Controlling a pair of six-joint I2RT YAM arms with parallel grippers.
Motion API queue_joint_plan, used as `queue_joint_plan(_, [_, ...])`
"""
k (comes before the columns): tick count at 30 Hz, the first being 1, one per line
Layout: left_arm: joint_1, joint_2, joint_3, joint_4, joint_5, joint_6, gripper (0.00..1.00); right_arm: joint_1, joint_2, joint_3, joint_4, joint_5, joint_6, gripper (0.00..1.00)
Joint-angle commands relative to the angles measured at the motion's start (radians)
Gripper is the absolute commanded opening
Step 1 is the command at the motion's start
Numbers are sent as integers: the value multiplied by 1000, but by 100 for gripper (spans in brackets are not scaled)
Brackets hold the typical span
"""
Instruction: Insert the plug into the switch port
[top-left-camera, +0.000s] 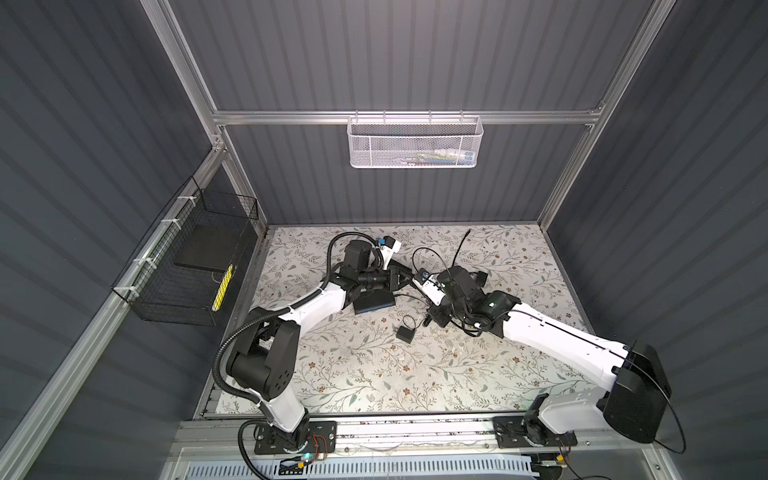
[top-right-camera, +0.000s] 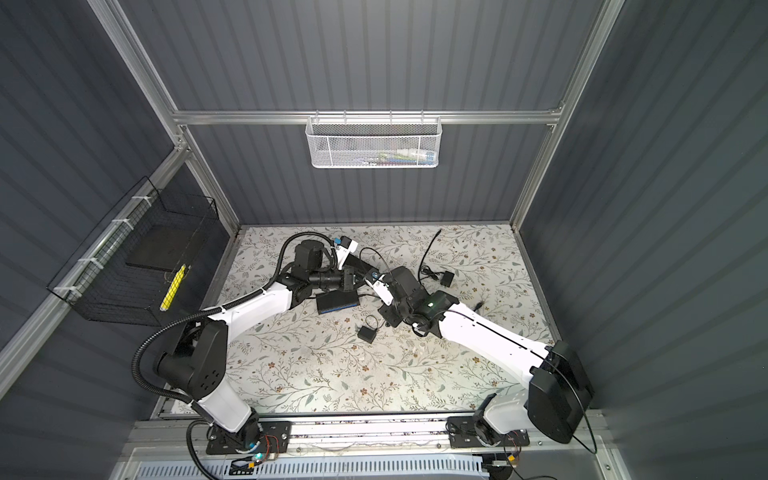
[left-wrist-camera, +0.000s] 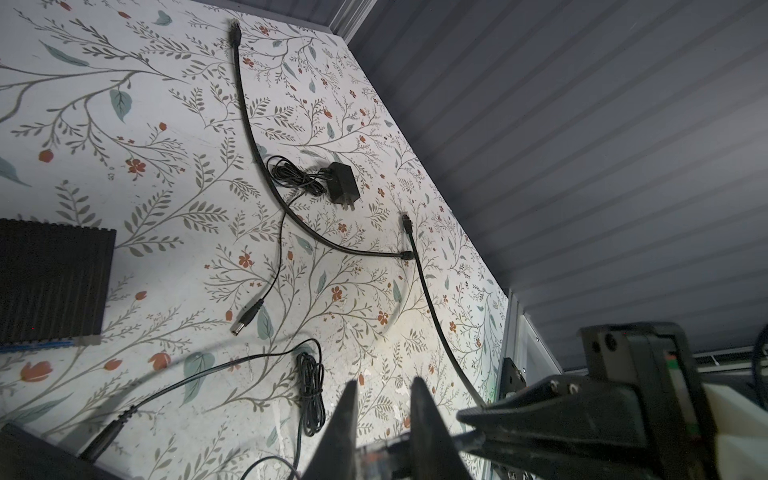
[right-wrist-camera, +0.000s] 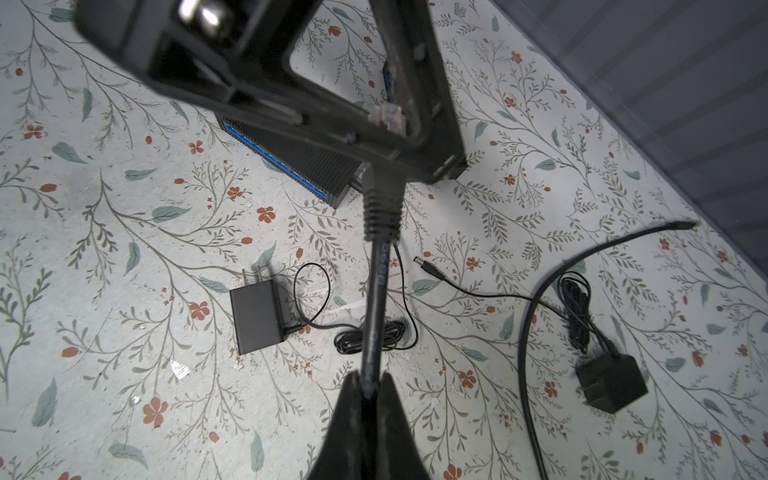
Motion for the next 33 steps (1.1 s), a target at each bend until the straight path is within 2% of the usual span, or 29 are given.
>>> queue_joint_plan(1, [-8,5,18,-4,24,-4,20,5,12,-13,53,57,0,0])
queue_joint_plan(6, [-8,2,18,-2,21,-4,15,5,21,-38,79,82,15,7])
queue_joint_plan(10, [-8,1,18,-1,19,-3,13,4,22,-52,90,73,36,17])
queue_joint_plan(13, [-7,-1,18,1,20,-3,13,-7,8,-64,90,24,45,32])
queue_joint_plan(17, [-6,-3,20,-2,20,3,13,-42,-47,-84,86,-75,63,43])
queue_joint_plan(22, [-6,-2,29,-2,35,6,13,-97,-107,-124,201,-200,62,45])
queue_joint_plan(33, [-7,-22,26,-16,45,11,13,-109,69,12,258,-262,-7,41])
